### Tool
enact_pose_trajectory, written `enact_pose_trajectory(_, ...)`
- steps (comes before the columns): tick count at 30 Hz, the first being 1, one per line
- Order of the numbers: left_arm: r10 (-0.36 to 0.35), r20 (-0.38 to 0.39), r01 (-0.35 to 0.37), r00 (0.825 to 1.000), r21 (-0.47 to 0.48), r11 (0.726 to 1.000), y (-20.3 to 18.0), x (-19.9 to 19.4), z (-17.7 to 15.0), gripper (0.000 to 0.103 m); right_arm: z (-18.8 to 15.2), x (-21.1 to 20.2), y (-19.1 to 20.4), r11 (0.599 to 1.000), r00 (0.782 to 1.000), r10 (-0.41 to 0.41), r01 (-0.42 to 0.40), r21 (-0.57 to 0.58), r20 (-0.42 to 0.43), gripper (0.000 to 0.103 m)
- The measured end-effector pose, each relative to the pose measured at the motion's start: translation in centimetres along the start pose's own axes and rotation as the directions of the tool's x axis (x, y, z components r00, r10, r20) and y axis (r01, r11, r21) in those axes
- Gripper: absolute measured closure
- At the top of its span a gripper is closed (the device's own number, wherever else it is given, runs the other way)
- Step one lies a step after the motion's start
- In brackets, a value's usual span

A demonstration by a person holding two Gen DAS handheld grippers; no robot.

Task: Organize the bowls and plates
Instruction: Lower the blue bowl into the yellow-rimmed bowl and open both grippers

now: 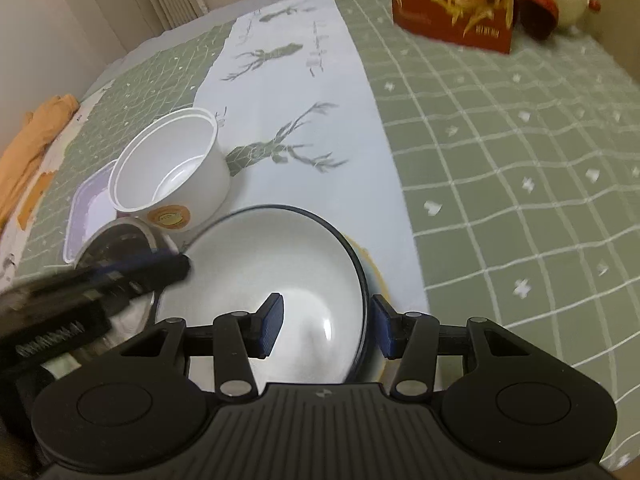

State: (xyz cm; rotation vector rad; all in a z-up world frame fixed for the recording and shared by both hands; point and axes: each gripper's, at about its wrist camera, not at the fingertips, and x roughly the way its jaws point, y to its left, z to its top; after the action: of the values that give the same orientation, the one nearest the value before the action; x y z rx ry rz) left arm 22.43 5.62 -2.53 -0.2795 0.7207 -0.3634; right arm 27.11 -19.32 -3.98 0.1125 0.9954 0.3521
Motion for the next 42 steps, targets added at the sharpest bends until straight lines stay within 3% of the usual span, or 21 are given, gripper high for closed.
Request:
enact_pose_trajectory(11, 0.080, -0.030, -0.079, 0.996, 0.009, 0.997, 0.6, 1.0, -0.3, 0.078, -0.3, -1.0, -0.5, 1.000, 0.998, -0.020, 0.021, -0.016, 0.060, 0.054)
enact_pose_trajectory(17, 0.090, -0.085, -0.094, 0.992, -0.033, 0.995, 1.9, 2.1, -0.1, 0.076, -1.2, -0.6, -2.1, 1.000, 0.999, 0.005, -0.006, 0.030, 0.051, 0.045)
enact_pose_trajectory(23, 0.099, -0.178, -0.105, 0.979, -0.020, 0.994, 1.9, 4.4, -0.8, 0.075, -2.4, 2.3, -4.3, 0.988, 0.996, 0.083, -0.077, 0.136, -0.034, 0.045)
enact_pose_trajectory(26, 0.069, -0.214, -0.076, 0.974, -0.022, 0.997, 1.7, 5.2, -1.2, 0.076, -3.0, 3.6, -5.2, 0.971, 0.986, 0.153, -0.137, 0.196, -0.065, 0.045)
enact_pose_trajectory(36, 0.074, -0.198, -0.075, 0.978, -0.001, 0.997, 1.1, 5.8, -1.4, 0.075, -3.2, 4.9, -5.0, 0.935, 0.949, 0.308, -0.291, 0.201, -0.060, 0.045)
enact_pose_trajectory(42, 0.045, -0.178, -0.053, 0.983, -0.038, 0.998, 1.8, 5.9, -0.9, 0.073, -2.1, 5.0, -3.5, 0.964, 0.973, 0.230, -0.225, 0.139, -0.025, 0.044)
